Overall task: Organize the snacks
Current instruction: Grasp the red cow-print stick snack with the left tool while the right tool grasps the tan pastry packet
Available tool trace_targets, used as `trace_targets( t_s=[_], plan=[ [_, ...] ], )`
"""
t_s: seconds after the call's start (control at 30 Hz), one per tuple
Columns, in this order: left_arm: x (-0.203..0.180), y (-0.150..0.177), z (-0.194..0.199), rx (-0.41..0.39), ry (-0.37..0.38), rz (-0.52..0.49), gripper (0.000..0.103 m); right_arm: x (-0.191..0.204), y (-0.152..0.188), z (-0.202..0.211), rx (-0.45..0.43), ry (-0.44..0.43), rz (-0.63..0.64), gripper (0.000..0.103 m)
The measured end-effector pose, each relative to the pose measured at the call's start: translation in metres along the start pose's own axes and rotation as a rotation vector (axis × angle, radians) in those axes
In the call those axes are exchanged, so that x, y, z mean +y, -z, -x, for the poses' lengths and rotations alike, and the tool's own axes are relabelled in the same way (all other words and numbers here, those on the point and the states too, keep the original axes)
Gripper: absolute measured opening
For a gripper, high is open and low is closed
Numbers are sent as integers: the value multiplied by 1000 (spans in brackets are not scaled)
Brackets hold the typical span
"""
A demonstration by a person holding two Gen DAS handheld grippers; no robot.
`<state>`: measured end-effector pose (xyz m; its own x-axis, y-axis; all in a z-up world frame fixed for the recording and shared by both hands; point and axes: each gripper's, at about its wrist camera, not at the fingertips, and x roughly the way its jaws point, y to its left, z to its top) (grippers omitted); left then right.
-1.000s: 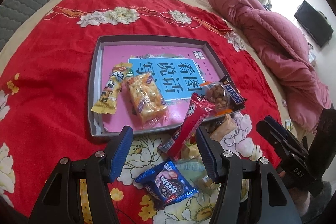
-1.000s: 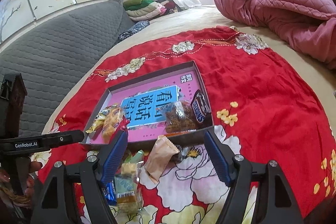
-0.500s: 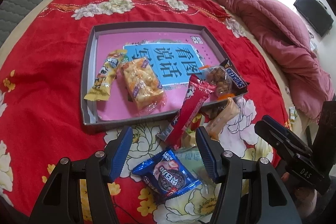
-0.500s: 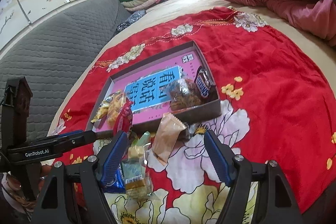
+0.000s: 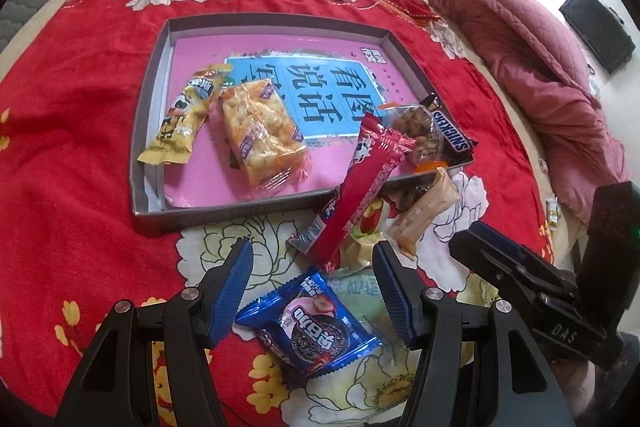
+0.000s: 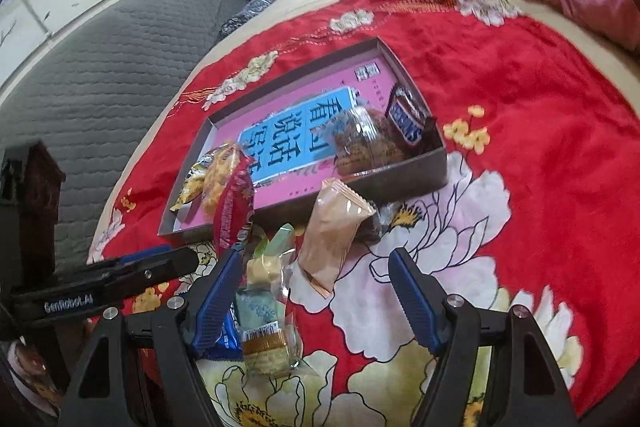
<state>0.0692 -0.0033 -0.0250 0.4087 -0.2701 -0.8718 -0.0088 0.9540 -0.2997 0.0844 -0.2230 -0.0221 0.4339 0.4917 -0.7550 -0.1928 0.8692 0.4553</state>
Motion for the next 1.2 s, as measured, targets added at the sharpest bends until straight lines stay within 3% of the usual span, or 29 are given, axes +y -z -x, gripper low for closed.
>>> trace_targets(
  t_s=[0.2, 0.47, 0.7, 0.97, 1.0, 1.07, 1.2],
  plan=[
    [0, 1, -9, 10, 3, -4, 64, -10, 1, -22, 51, -27, -65, 57],
    [2, -4, -20, 15, 1, -3, 64, -6, -2, -37, 70, -46, -46, 45],
    [-1, -10, -32, 21, 12, -14, 64, -13, -3, -47, 81, -46, -55, 36],
    [-3, -16, -46, 31, 55, -3, 64, -21, -5, -46, 90, -79, -70, 34],
    [-3, -16, -49, 34, 63, 1, 63, -22, -5, -46, 90, -81, -71, 34],
    [-4, -16, -53, 37, 66, 3, 48, -21, -5, -45, 90, -81, -62, 34],
    [-5, -18, -58, 45, 98, 5, 39, -20, -5, -45, 93, -84, -49, 33]
  ],
)
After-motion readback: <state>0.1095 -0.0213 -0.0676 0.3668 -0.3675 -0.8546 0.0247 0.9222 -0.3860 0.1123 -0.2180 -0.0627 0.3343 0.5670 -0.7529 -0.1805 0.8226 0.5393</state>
